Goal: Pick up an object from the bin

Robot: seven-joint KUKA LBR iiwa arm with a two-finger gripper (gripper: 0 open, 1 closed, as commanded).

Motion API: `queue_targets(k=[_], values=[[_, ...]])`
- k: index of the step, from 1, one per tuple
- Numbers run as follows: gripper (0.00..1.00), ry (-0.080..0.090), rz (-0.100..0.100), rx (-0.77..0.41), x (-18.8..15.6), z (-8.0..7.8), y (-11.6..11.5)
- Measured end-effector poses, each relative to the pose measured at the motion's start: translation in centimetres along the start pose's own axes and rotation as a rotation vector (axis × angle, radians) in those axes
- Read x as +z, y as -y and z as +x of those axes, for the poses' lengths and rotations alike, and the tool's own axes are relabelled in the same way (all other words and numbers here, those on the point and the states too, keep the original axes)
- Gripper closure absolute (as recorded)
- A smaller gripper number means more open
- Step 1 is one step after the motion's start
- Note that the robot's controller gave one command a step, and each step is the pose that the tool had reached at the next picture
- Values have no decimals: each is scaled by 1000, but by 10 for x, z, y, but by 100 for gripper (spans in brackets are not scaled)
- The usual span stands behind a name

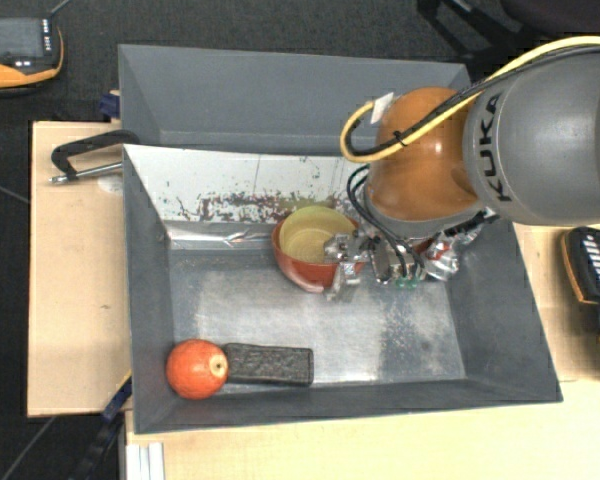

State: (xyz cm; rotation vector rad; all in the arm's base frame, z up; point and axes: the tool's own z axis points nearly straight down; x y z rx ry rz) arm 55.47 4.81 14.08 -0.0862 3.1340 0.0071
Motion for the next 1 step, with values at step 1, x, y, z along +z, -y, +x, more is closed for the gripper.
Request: queue_targets(k=[1], values=[[100,-1,0,-197,-26,38,29]])
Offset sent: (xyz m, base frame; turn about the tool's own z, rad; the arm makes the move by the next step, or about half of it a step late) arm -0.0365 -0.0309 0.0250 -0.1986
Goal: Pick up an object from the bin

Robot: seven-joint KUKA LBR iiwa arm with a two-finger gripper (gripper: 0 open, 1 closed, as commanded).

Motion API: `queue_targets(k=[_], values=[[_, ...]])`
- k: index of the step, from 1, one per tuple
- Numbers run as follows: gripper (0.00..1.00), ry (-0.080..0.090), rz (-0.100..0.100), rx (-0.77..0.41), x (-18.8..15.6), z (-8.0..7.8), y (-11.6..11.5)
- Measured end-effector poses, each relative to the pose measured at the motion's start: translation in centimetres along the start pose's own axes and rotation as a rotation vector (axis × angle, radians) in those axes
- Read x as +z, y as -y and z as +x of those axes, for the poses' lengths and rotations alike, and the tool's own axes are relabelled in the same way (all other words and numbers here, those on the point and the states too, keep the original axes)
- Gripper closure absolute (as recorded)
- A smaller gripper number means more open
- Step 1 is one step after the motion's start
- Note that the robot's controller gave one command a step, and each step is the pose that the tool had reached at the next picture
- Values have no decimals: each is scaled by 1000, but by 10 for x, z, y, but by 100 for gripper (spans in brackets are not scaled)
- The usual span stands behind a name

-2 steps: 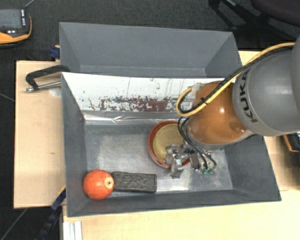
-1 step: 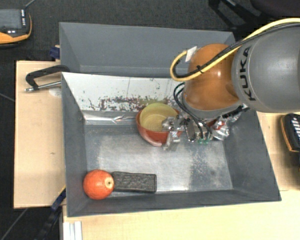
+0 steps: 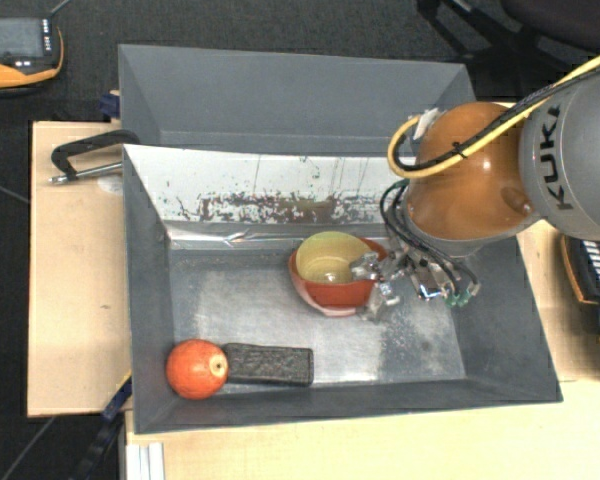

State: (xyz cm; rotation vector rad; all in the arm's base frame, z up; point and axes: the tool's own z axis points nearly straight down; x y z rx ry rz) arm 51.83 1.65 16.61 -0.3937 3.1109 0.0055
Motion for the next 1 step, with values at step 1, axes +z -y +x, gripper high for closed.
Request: queue_targets(k=[1], values=[[100,12,0,-96,-109,-41,-49]])
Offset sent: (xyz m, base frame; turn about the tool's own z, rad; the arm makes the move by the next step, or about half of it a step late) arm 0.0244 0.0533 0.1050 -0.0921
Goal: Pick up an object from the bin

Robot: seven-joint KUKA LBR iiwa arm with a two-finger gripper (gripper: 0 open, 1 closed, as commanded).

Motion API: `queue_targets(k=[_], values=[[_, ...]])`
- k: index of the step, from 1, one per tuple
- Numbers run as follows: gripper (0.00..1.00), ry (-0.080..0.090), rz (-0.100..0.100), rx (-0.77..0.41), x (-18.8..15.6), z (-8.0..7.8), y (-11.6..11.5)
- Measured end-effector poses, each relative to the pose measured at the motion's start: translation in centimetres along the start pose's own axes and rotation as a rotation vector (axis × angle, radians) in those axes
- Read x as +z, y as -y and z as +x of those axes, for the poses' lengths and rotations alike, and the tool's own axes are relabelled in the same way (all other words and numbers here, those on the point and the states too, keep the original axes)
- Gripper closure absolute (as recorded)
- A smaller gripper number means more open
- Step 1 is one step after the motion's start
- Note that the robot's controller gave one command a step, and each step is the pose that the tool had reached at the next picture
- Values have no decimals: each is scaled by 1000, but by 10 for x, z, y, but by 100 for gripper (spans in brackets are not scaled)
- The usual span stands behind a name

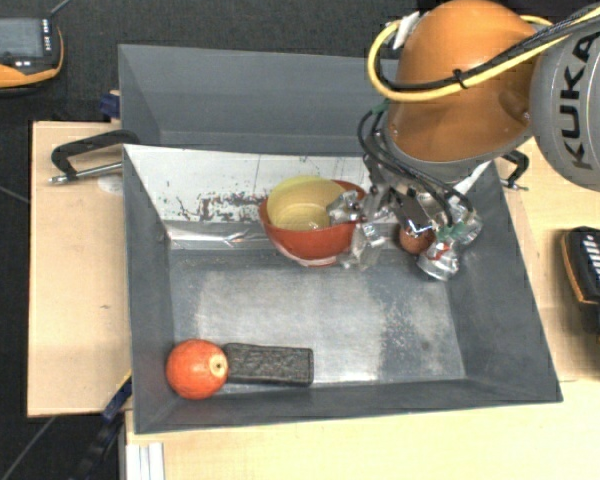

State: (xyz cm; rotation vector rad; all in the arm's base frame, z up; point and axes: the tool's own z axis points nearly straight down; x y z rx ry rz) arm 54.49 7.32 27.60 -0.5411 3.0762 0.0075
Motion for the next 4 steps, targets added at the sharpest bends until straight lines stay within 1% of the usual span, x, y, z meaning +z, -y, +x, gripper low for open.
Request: queue_targets(k=[1,2,3,4], values=[[0,-7,-1,5,4,2,2],[0,-7,-3,-194,48,24,-9],[0,-8,-8,-328,122,15,-70],[0,-11,-8,-400,194,-3,-9]])
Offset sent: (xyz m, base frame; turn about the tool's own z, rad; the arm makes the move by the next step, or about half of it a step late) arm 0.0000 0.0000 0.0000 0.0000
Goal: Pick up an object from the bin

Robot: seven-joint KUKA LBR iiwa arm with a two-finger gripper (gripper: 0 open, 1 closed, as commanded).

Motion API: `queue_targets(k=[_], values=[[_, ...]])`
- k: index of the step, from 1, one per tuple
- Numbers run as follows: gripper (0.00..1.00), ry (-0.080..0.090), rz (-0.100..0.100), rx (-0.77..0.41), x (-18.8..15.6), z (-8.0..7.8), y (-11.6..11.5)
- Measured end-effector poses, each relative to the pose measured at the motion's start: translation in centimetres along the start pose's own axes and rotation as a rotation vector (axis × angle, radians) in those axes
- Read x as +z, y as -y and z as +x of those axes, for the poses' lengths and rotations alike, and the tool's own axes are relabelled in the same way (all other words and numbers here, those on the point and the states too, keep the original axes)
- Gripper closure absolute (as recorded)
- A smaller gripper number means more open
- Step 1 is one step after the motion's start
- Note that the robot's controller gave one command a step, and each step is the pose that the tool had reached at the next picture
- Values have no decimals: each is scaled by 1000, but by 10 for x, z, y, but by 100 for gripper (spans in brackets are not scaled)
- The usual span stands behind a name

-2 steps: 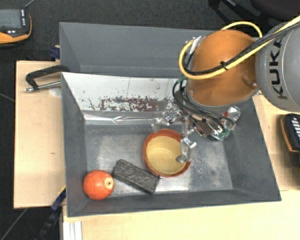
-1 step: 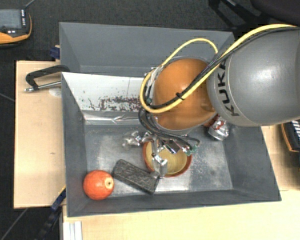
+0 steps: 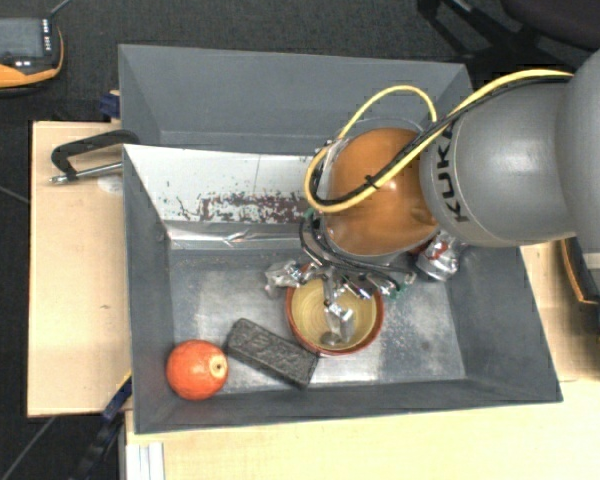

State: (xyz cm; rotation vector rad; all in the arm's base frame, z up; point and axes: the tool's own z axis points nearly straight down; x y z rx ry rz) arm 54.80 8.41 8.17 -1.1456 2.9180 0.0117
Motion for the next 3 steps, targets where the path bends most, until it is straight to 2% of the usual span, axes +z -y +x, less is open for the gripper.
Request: queue_targets(k=[1,2,3], values=[[100,8,1,-3,-5,-4,-2],[100,10,8,-466,-30,56,73],[100,19,18,-500,-228,46,56]])
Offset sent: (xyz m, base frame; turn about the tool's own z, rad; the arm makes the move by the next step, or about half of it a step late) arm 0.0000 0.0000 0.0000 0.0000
